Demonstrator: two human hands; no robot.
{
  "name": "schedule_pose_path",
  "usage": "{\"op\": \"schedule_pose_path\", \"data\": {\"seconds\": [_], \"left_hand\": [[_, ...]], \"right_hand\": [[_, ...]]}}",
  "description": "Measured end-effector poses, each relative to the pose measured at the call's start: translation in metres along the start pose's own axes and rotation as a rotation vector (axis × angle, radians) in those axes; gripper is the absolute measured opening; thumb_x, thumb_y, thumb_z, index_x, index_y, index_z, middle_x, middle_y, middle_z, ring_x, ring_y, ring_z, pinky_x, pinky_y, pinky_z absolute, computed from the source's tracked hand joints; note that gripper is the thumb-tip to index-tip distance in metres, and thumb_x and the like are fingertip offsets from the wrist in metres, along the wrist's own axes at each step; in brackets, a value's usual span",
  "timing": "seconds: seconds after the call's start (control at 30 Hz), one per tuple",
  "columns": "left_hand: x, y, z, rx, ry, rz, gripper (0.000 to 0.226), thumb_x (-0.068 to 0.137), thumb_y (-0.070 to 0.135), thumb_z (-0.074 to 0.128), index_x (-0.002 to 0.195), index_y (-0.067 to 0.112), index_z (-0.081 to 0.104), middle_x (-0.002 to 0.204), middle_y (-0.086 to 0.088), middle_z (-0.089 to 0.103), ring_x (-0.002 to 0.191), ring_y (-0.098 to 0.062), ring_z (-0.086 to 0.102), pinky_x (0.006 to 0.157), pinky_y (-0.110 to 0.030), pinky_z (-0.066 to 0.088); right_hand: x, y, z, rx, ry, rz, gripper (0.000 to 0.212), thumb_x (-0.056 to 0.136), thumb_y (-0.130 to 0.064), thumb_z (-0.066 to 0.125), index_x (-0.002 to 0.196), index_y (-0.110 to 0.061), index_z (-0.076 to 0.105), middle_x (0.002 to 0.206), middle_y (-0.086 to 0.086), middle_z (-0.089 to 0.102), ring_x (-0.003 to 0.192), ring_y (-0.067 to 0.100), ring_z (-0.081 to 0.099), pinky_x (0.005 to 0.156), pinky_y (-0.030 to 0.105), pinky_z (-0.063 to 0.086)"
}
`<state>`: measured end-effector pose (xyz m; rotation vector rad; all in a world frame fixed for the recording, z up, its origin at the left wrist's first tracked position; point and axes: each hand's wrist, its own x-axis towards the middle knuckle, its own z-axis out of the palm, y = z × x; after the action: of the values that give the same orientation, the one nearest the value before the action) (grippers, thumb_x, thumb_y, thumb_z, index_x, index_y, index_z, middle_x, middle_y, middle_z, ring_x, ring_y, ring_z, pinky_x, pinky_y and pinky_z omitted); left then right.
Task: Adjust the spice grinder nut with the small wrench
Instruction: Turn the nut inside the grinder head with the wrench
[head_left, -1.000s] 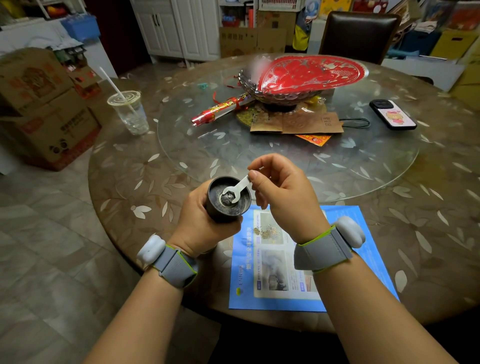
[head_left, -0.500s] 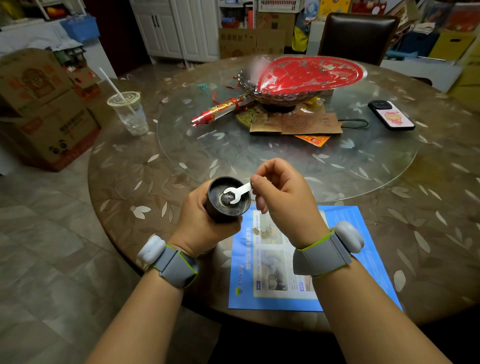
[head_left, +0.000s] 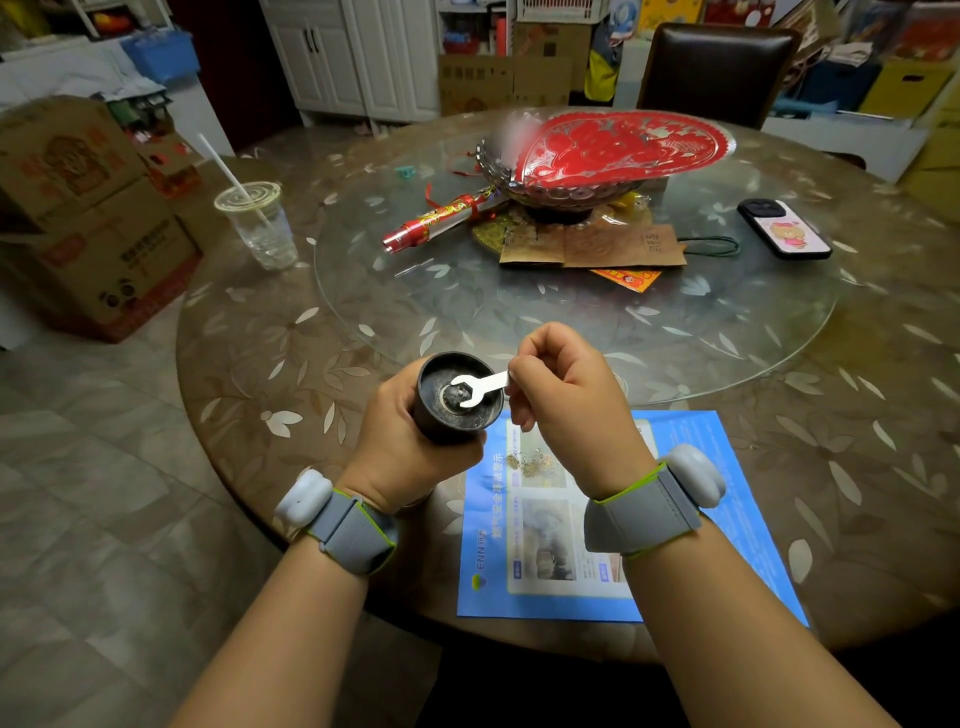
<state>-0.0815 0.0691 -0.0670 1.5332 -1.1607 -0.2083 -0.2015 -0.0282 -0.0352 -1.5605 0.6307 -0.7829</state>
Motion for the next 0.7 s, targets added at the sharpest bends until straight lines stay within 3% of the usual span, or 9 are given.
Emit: {"op": "schedule_pose_path", "data": {"seconds": [0.27, 0.5, 0.7], "left_hand": [[0.0, -0.001, 0.001, 0.013, 0.003, 0.002, 0.042, 0.053, 0.029, 0.067, 0.093, 0.04, 0.056, 0.089, 0.035, 0.065, 0.082, 0.01, 0.062, 0.074, -0.006, 0.047], [-0.001, 0.002, 0.0, 0.004, -0.012, 0.003, 0.043, 0.054, 0.028, 0.067, 0.094, 0.038, 0.056, 0.09, 0.034, 0.066, 0.084, 0.01, 0.062, 0.074, -0.005, 0.046], [-0.001, 0.004, 0.0, 0.007, -0.012, -0.006, 0.042, 0.053, 0.03, 0.067, 0.093, 0.039, 0.056, 0.089, 0.035, 0.065, 0.082, 0.01, 0.063, 0.073, -0.006, 0.047]], "right_hand": [[-0.003, 0.0, 0.0, -0.011, -0.003, 0.013, 0.006, 0.074, -0.013, 0.048, 0.07, -0.01, 0.046, 0.058, 0.007, 0.054, 0.048, 0.019, 0.051, 0.054, 0.039, 0.043], [-0.007, -0.001, 0.001, 0.005, -0.013, 0.053, 0.017, 0.069, -0.019, 0.046, 0.073, -0.002, 0.046, 0.06, 0.01, 0.056, 0.05, 0.021, 0.052, 0.055, 0.038, 0.044], [-0.011, -0.001, 0.0, 0.039, -0.014, 0.069, 0.009, 0.07, -0.017, 0.046, 0.072, -0.008, 0.045, 0.061, 0.011, 0.057, 0.05, 0.02, 0.051, 0.051, 0.033, 0.043]]}}
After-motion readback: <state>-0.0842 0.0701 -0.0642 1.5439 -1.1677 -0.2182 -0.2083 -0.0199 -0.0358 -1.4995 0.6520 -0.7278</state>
